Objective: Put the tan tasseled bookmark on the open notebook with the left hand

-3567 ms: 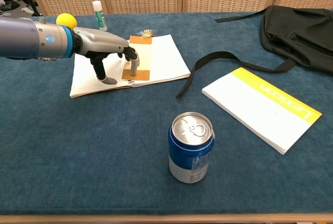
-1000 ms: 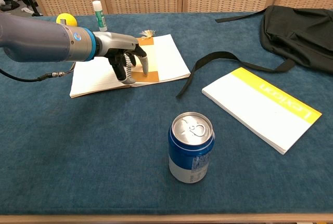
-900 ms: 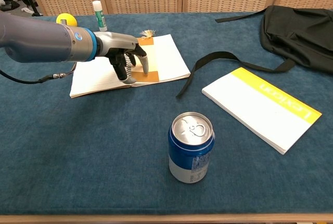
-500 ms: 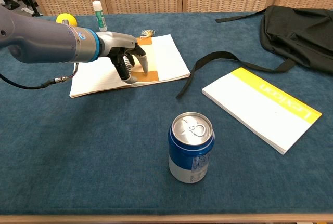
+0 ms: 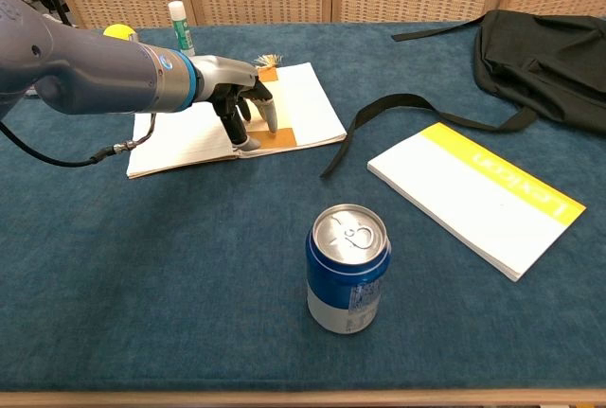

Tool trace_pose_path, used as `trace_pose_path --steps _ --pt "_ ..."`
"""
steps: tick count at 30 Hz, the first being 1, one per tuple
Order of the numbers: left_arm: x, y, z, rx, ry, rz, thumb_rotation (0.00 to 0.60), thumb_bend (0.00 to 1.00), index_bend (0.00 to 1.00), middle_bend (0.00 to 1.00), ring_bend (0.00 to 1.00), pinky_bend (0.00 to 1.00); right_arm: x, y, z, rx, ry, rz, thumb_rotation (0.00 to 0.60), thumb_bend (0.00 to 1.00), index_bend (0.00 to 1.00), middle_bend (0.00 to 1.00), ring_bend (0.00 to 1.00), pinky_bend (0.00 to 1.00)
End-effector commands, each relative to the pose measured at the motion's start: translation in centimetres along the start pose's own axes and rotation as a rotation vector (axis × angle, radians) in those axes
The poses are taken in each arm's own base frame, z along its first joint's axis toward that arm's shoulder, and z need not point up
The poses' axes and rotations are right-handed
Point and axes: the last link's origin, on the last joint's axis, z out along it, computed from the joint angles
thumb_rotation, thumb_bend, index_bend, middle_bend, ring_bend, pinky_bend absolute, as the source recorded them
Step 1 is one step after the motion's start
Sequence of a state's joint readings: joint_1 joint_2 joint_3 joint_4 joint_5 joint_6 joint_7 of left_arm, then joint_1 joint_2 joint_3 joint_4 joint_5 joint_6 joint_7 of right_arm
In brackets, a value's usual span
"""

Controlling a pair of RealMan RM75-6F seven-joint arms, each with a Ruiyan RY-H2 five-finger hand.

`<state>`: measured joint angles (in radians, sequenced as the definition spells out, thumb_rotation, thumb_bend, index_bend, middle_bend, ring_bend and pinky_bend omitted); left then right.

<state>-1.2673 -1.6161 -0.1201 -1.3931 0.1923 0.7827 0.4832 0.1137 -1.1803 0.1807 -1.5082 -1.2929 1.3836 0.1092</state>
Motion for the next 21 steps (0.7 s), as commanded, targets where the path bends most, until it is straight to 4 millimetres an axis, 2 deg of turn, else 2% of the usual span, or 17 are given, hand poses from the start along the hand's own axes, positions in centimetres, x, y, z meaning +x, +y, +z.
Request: trace_pose_path --steps 1,21 --pt "-0.1 0.3 -0.1 0.009 -0.001 -0.021 0.600 0.39 0.36 0.22 0.19 0.22 0.1 0.0 0.0 0.000 0.001 0.001 0.600 0.02 0.15 0.00 0.00 0.03" --pt "0.2 0.3 -1.2 0.009 0.018 -0.014 0.600 0.38 0.36 0.20 0.19 0.22 0.1 -0.1 -0.1 0.004 0.000 0.003 0.600 0.02 0.15 0.00 0.00 0.03"
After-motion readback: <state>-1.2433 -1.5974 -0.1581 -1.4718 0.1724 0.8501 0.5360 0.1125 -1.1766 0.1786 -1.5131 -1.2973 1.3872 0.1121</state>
